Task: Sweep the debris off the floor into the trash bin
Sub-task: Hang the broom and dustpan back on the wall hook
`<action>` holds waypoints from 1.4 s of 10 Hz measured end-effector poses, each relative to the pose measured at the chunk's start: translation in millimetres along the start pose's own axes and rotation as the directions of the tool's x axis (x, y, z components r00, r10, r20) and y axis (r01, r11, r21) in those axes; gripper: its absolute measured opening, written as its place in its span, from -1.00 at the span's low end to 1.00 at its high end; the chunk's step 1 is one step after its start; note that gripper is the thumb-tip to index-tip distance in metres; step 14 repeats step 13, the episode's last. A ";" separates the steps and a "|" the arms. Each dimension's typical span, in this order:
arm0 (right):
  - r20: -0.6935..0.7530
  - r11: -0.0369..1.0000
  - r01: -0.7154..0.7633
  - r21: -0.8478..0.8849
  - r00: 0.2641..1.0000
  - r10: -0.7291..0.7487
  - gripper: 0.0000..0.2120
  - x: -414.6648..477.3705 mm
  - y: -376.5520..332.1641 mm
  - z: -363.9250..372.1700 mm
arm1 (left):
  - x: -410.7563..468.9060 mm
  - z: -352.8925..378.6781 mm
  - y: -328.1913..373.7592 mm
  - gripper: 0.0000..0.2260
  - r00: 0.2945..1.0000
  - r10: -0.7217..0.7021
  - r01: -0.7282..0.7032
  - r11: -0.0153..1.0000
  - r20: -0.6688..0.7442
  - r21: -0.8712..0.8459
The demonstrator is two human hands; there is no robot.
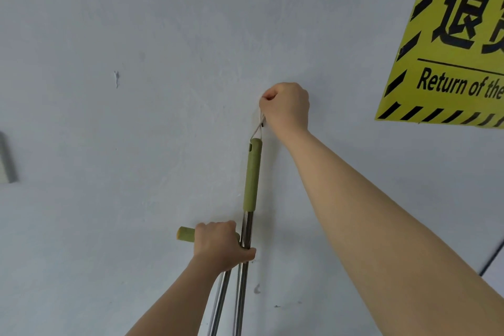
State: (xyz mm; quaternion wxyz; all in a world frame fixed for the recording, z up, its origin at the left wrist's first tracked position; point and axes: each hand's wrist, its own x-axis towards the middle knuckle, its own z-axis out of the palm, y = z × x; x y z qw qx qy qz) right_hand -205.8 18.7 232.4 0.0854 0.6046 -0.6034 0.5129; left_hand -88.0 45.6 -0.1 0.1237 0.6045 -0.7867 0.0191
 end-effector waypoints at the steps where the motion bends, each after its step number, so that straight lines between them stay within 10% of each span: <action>1: 0.021 0.988 -0.101 0.113 0.995 0.099 -0.86 -0.1 0.7 2.7 | 0.7 4.1 -5.0 -0.56 0.999 -0.027 0.028 1.000 0.033 -0.003; 3: 0.107 0.880 -0.350 0.320 0.937 0.334 -0.85 -1.2 8.0 10.3 | -1.9 17.7 -7.9 -0.56 0.996 -0.067 0.067 0.998 0.061 -0.002; 11: 0.245 0.831 -0.446 0.333 0.892 0.380 -0.82 -42.8 40.2 -1.6 | -6.2 21.3 -11.6 -0.51 0.995 -0.032 0.026 0.998 0.091 0.066; 14: 0.287 0.829 -0.468 0.305 0.876 0.389 -0.86 -60.6 50.1 -3.5 | -12.6 11.1 -23.1 -0.51 0.994 -0.112 0.112 0.982 0.011 -0.150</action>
